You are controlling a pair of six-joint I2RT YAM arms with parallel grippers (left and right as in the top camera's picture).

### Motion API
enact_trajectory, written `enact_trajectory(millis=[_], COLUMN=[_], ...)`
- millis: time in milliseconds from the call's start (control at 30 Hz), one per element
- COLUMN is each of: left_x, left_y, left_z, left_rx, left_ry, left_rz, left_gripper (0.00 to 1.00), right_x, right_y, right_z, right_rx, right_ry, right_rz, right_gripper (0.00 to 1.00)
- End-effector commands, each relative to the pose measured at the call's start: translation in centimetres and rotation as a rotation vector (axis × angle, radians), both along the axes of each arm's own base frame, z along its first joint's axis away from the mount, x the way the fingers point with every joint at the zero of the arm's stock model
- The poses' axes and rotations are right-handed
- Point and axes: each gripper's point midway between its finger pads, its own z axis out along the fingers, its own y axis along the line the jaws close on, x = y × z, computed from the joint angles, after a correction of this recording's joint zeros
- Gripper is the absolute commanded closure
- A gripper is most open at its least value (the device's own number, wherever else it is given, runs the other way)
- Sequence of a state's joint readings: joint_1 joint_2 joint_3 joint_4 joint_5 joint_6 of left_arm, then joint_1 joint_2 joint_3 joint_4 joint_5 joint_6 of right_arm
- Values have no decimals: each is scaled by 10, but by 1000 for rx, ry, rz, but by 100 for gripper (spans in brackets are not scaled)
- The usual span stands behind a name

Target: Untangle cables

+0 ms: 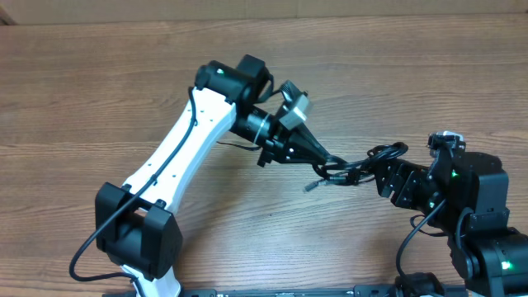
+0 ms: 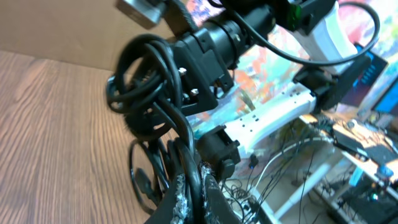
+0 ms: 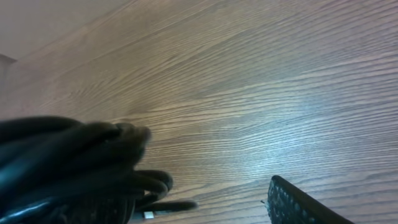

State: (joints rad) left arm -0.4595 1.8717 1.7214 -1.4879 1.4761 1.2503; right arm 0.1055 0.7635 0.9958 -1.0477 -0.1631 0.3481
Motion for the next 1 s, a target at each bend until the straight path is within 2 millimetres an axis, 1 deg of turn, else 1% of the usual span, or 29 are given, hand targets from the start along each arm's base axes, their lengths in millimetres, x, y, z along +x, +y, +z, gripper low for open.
enact_trajectory(millis=[0, 200, 467, 533, 633, 700, 733, 767, 800, 967], left_x=[9, 23, 28, 30, 31, 31, 31, 31, 31, 30], left_y=[18, 30, 35, 37, 38, 38, 38, 38, 38, 37], left_z=[42, 44, 44, 44, 43, 44, 43, 43, 43, 43], left_rx=[-100, -96, -96, -95, -95, -94, -94, -95, -95, -94], left_ry=[13, 43, 42, 44, 45, 46, 46, 46, 45, 48], left_rz=[66, 117, 136, 144, 146, 146, 146, 146, 146, 143], left_gripper=[96, 96, 96, 96, 96, 96, 96, 96, 96, 96], right_x=[5, 4, 4, 3, 3, 2, -2, -4, -9, -32], right_y=[-25, -26, -30, -30, -27, -15, 2, 10, 24, 70], right_z=[0, 0, -1, -2, -2, 0, 2, 3, 6, 24], right_rx=[-70, -64, -79, -79, -77, -89, -97, -96, -89, -43], right_ry=[0, 6, 9, 11, 11, -6, -32, -47, -77, -239], right_rz=[-132, -145, -160, -160, -138, -31, 119, 187, 309, 701], right_gripper=[28, 28, 29, 28, 23, 18, 13, 12, 11, 7])
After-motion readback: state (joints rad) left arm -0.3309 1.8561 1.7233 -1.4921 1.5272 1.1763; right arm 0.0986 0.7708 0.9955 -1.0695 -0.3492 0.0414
